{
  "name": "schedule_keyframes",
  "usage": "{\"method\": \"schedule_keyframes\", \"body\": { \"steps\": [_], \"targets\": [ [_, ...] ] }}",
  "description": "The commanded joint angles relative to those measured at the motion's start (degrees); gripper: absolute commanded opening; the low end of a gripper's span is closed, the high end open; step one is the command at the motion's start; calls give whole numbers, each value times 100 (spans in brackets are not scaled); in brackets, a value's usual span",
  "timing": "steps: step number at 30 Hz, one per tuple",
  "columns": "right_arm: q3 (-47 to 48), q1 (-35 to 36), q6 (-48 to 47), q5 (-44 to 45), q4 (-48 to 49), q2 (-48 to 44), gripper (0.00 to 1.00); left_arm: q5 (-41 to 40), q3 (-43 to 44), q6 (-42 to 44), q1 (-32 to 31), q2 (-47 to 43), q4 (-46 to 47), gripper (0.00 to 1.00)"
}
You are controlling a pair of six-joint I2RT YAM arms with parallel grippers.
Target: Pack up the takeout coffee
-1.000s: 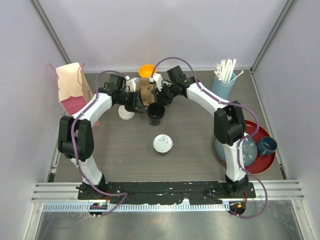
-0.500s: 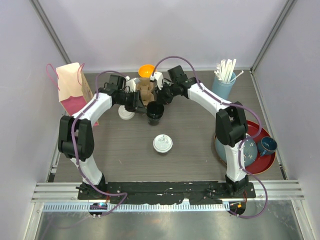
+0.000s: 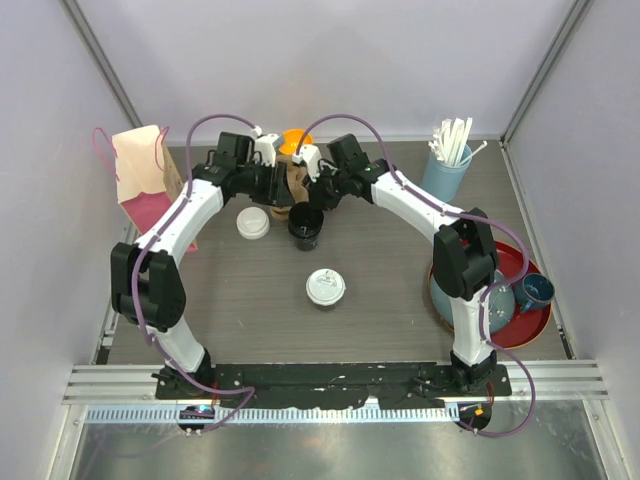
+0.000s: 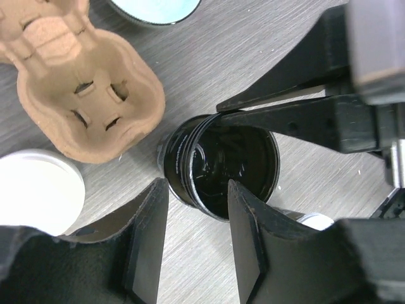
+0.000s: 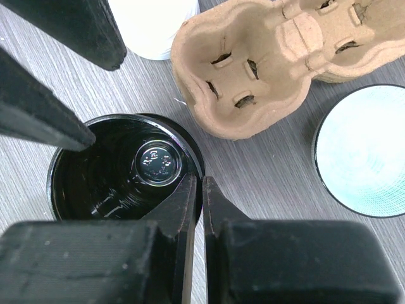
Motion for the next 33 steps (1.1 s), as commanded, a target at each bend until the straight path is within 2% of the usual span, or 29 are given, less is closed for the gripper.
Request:
{"method": "schedule_keyframes", "body": {
  "steps": [1,5,10,15,19,24,33],
  "targets": [
    [-20,23,178,127,259,-396,3,-389,340,327,-225,171,-80,45],
    [-38,14,248,4,276,-423,3,-978,428,511,-339,303,-27,39],
    [-29,14,371,-137,355,-440,2,-1321,332,644,-462,312,174,38],
    [-38,23,424,-198,382,-475,2,-1330,200,644,-532,321,342,36],
    [-46,14,433,-216,373,-484,1,-1199,164,644,-541,339,360,30],
    [-38,23,460,-233,373,-484,1,-848,112,635,-550,426,307,31],
    [-20,23,547,-207,399,-467,1,-768,-47,644,-576,470,351,32]
  ]
}}
